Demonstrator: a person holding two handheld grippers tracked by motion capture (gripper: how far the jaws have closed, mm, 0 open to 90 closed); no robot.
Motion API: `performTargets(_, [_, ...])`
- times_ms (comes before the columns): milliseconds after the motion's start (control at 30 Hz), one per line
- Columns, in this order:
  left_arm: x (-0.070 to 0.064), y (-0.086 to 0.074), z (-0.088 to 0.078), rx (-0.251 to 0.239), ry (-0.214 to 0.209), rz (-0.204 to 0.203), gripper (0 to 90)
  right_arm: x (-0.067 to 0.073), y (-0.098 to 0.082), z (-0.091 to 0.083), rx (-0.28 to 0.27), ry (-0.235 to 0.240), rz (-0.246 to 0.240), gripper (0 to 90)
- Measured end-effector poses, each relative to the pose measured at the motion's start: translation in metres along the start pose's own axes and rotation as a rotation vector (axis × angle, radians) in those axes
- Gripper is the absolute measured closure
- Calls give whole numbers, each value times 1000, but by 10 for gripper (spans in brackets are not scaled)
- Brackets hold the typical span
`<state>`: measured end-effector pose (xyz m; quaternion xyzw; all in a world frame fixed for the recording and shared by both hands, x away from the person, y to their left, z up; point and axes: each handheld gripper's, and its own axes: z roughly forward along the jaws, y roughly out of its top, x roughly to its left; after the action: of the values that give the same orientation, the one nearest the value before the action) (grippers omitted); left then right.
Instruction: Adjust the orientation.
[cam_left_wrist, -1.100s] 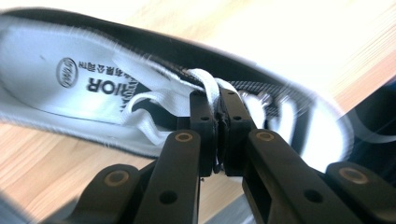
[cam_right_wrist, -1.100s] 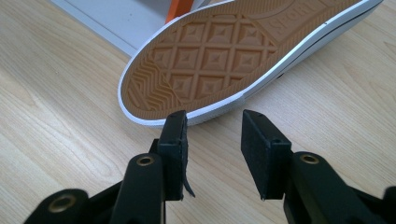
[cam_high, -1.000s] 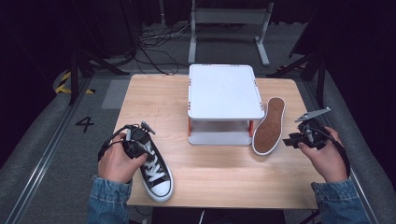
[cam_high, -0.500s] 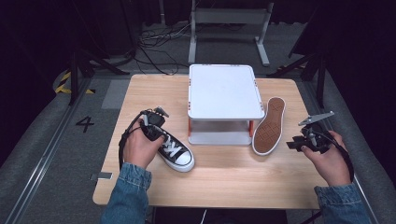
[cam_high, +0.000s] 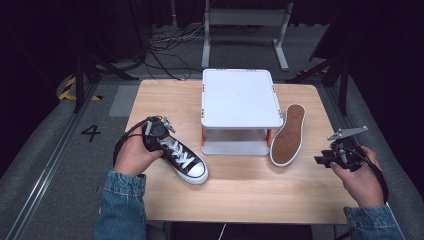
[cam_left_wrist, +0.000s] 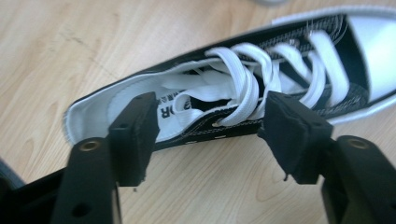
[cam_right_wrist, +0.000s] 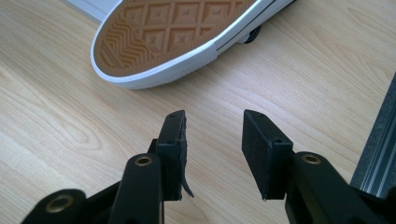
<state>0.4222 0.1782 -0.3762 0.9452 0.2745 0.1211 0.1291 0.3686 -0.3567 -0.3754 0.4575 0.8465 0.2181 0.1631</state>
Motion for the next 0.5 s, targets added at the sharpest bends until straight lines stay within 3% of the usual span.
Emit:
performTargets(67, [-2, 3, 9, 68, -23, 28, 328, 0, -2, -1, 3, -1, 3, 609])
performTargets(100, [-4, 4, 13, 84, -30, 47, 346, 0, -4, -1, 2, -4, -1, 608])
performTargets(167, [-6, 6, 21, 117, -39, 78, 286, 0, -5, -1, 7, -5, -1, 606])
performTargets(233, [-10, 7, 31, 174, -33, 150, 271, -1, -7, -2, 7, -7, -1, 603])
performTargets(267, [-10, 7, 34, 179, -47, 159, 311, -1, -7, -2, 6, -9, -6, 600])
performTargets(333, [-10, 7, 30, 190, -34, 150, 414, -1, -7, -1, 7, -8, -7, 596])
performTargets(367, [-10, 7, 30, 190, -34, 150, 537, -1, -7, -1, 7, -8, -7, 596])
performTargets(400, [-10, 5, 20, 209, -39, 97, 667, 0, -7, -1, 12, -8, -3, 596])
performTargets(433, [-10, 5, 20, 209, -39, 97, 724, 0, -7, -1, 12, -8, -3, 596])
performTargets(500, [-14, 2, 15, 203, -122, 45, 777, 0, -6, 1, 14, -6, -10, 596])
